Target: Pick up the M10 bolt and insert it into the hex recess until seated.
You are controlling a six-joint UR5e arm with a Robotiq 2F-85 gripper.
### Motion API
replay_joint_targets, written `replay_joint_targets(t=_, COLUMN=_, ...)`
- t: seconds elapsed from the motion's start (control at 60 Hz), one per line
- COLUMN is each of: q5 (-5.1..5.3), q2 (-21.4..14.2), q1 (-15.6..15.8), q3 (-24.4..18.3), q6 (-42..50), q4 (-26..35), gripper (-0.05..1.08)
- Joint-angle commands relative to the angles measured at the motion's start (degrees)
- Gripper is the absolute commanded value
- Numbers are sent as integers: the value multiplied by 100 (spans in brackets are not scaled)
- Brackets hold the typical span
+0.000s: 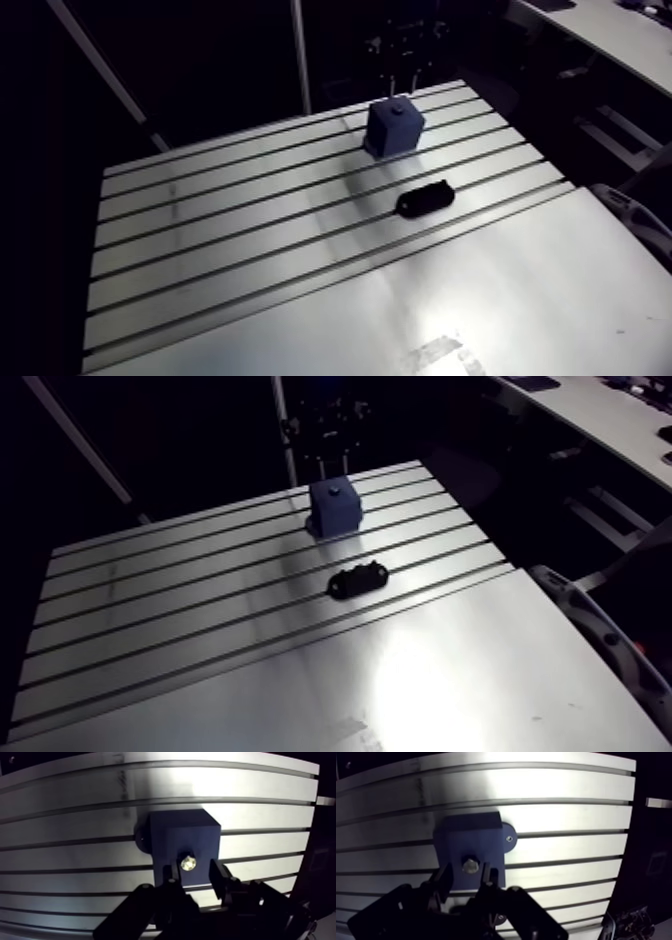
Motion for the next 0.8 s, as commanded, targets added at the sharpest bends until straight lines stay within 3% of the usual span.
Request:
replay_joint_targets(t=0.017, q5=76, q2=3, q1=-21, q3=120, q6=40, q4=-57, gripper=56)
replay_joint_targets(t=0.367, q5=86, q2=-6, q1=-144, q3=192, q6=-28, q4=-268, gripper=56)
replay_joint_targets(t=0.8, q5=183, q2=3, q1=-75, q3=175, q6=-29, q4=-260, gripper=57)
